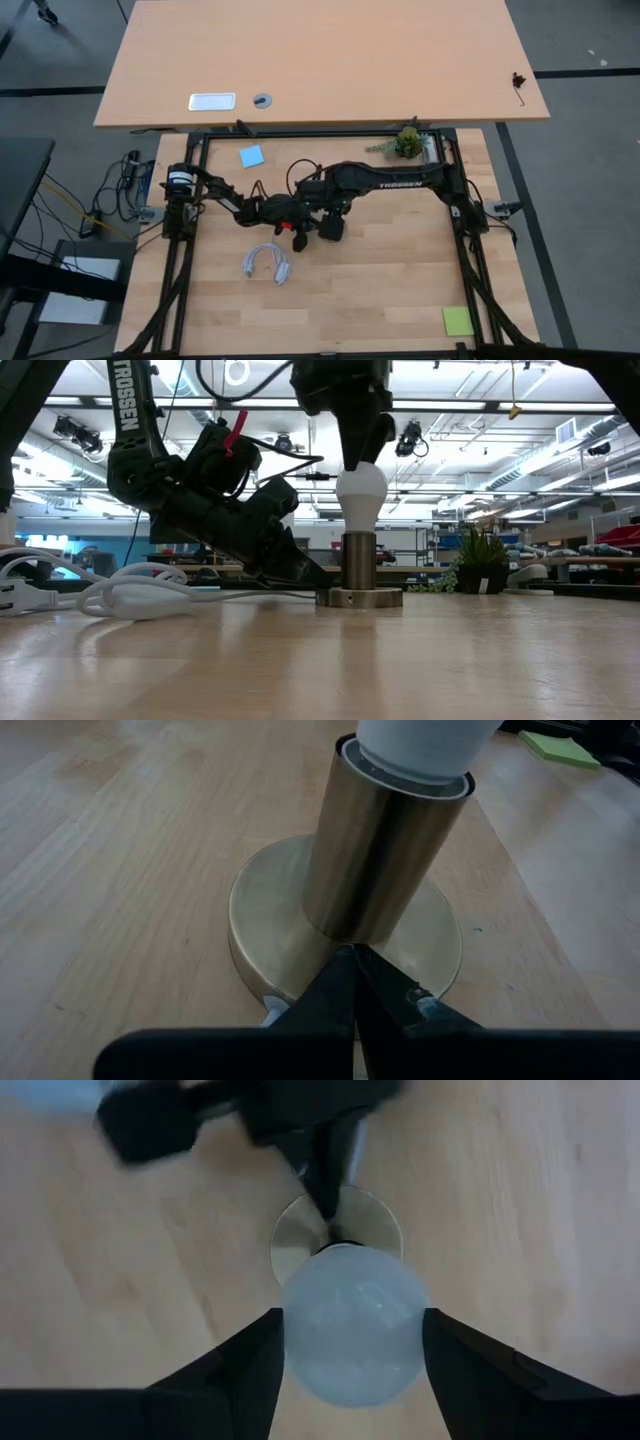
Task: Screw lightbulb
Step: Insert the light bulb into the lamp
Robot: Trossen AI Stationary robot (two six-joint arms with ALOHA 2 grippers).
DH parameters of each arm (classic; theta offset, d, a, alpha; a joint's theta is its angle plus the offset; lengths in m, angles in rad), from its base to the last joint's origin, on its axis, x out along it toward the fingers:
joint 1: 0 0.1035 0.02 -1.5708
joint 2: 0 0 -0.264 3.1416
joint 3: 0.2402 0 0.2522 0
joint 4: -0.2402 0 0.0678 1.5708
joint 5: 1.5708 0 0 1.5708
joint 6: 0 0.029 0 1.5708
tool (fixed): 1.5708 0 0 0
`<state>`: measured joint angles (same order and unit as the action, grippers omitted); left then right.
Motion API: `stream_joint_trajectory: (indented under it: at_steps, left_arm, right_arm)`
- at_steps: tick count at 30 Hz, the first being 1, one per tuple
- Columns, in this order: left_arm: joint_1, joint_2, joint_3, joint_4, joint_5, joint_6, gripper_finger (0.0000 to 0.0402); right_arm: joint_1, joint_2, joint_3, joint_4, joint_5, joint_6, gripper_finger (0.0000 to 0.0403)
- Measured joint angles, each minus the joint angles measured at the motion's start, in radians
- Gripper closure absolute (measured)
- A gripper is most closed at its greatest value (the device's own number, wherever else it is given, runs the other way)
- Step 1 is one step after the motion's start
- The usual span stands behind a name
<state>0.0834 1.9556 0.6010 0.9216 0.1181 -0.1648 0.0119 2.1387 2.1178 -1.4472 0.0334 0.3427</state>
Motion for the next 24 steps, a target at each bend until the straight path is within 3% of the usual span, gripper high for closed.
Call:
stream_joint_trajectory:
  at_steps: [3,7,20,24]
  left_arm:
    - [0.0,0.0,0.0,0.001,0.0,-0.001,0.0394]
    - [0.0,0.0,0.0,0.001,0.0,-0.004,0.0394]
    - [0.0,0.0,-0.001,0.003,0.0,-0.002,0.0394]
    - [0.0,0.0,-0.001,0.003,-0.001,-0.002,0.0394]
  right_arm:
    - [-0.023,0.0,0.0,-0.001,-0.045,0.198,0.0173]
    - [-0.045,0.002,0.009,-0.004,-0.093,0.225,0.0162]
    - [-0.04,0.007,0.089,-0.032,-0.035,-0.058,0.0108]
    - [-0.036,0.006,0.09,-0.058,0.014,-0.214,0.0097]
